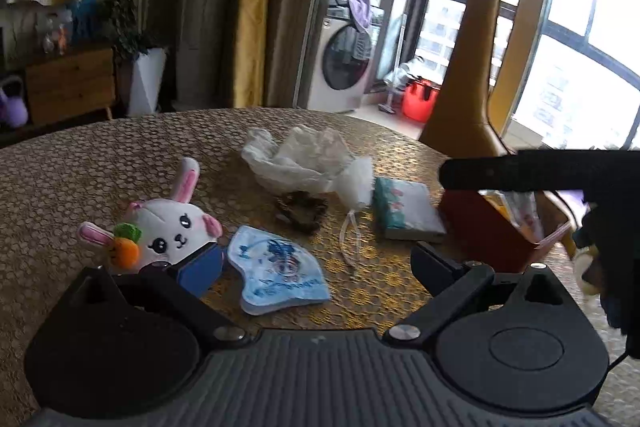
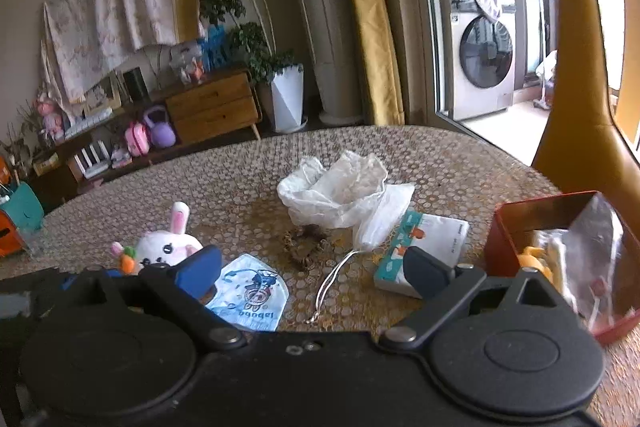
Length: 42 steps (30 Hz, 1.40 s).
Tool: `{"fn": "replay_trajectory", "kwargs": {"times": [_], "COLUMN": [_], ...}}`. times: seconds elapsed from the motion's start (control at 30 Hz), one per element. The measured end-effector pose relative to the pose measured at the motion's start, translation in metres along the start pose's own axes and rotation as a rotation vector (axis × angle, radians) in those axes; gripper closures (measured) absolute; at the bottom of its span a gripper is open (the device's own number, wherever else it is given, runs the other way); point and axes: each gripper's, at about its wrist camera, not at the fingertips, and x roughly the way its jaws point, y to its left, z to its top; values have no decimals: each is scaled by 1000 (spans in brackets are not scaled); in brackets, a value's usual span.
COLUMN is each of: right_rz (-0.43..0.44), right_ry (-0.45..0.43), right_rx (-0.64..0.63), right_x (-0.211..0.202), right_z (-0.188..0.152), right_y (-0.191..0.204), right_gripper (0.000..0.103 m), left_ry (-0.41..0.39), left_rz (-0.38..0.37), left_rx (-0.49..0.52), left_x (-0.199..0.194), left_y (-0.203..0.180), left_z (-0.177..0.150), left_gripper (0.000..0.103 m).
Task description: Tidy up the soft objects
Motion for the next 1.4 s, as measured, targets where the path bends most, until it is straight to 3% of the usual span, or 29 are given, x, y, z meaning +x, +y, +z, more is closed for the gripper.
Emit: {"fn": "replay_trajectory", "kwargs": {"times": [0.3,0.63,1.2,1.4], "right_rz": [21,32,1,-25], "right_ry": [100,202,257,267], "right_rx": [-57,-113,-143,-167], "right_x": [67,130,195,203], "right_z": [12,9,6,-1], "right_y": [7,14,19,21], "right_gripper": [6,7,9,18], "left_ry": [46,81,129,126], "left_rz": [44,99,140,168], "left_rx": [-51,-6,-10,9], "left_x": [38,80,123,127], "left_y": [11,7,8,7], "left_z": [-19,-29,-37,-39], "left_gripper": [2,2,2,5]}}
